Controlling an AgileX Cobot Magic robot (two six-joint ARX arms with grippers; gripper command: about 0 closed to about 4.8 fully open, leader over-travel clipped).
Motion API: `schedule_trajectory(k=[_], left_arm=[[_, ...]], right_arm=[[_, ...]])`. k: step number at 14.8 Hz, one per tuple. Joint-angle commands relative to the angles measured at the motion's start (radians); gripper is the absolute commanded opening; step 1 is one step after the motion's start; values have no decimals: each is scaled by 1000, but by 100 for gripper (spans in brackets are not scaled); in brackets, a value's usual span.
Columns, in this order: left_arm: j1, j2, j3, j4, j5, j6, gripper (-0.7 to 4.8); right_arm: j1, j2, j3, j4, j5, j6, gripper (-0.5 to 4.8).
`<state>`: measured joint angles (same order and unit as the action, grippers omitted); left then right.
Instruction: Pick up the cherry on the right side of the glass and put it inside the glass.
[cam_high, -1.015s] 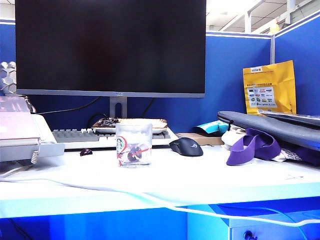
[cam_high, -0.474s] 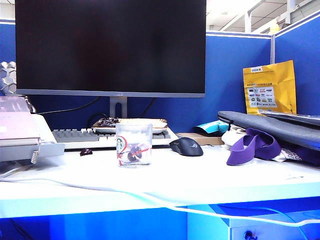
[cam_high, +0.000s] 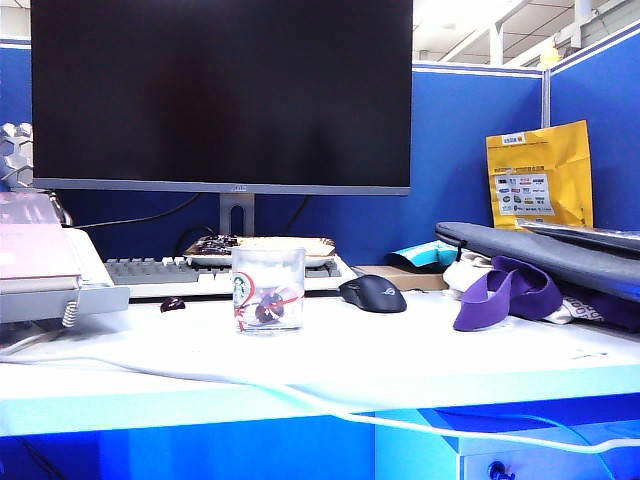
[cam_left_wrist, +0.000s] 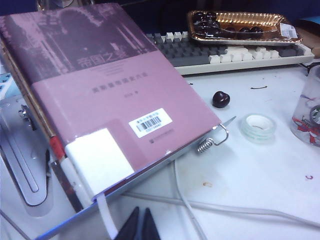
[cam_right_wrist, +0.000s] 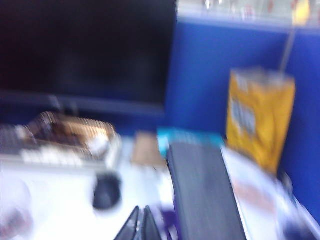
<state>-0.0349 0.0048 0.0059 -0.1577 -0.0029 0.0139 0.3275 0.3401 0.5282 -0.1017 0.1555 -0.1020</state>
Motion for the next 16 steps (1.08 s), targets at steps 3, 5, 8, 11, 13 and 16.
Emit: schedule_trajectory(k=[3,5,8,11,13,16], left_arm=[[1,-3,0,-12,4,4,-5],[1,-3,0,-12,4,4,-5],[1,-3,0,-12,4,4,-5],[1,-3,0,-12,4,4,-5],[1,-3,0,-12,4,4,-5],[1,-3,0,-12,4,4,-5]], right_arm=[[-108,-238,-296,52,-54,182,-1],[-142,-342,-383,-4,-54,182,-1],[-159,-337,-426,-92,-73,188,-1],[-160,-337,-426,-161,-72,189,-1],[-166,-337,-442,-236,-72,213,-1],[-166,-336,-460,-279,-86,245,-1]])
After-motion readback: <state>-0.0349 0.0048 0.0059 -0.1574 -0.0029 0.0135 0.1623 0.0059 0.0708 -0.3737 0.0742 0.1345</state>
